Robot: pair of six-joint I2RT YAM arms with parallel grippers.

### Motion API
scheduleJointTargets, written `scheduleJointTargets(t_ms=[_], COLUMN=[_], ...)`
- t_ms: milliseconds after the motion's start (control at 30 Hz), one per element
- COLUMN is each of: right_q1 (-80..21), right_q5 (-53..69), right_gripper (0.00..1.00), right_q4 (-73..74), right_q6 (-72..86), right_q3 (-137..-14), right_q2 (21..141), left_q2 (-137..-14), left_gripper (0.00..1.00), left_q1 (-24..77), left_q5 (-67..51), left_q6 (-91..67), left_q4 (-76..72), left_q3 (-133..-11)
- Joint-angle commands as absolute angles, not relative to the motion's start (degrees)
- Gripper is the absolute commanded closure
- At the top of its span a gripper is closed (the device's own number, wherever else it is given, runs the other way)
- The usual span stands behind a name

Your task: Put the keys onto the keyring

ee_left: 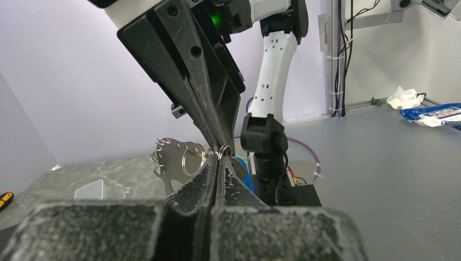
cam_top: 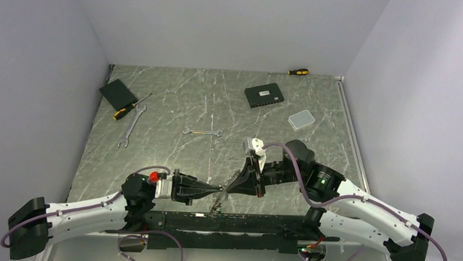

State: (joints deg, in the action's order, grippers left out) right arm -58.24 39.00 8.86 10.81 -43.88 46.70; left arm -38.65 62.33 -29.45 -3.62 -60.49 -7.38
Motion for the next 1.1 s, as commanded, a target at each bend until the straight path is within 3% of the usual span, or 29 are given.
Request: scheduleJointTargets(t_ms=[0, 700, 1067], right_q1=[-58.37, -58.40, -58.36], right_q5=[40.55, 41.32, 41.59], right_gripper=[1.00, 1.00, 1.00], right_q4=[9.44, 11.64, 14.77], right_q6=[9.94, 10.20, 8.91], right_q3=[-47.49, -49.84, -52.11], right_q2=[45.38, 45.82, 48.08], left_q2=[-37.72, -37.80, -40.17], left_gripper=[1.00, 1.00, 1.00], left_q1=[62.31, 62.31, 62.31], left_q5=[-28.25, -30.22, -33.38], left_q6=[-1.43, 2.61, 12.59], left_q4=[-58.94, -50.52, -29.74], left_q3=[-9.62, -12.69, -21.57])
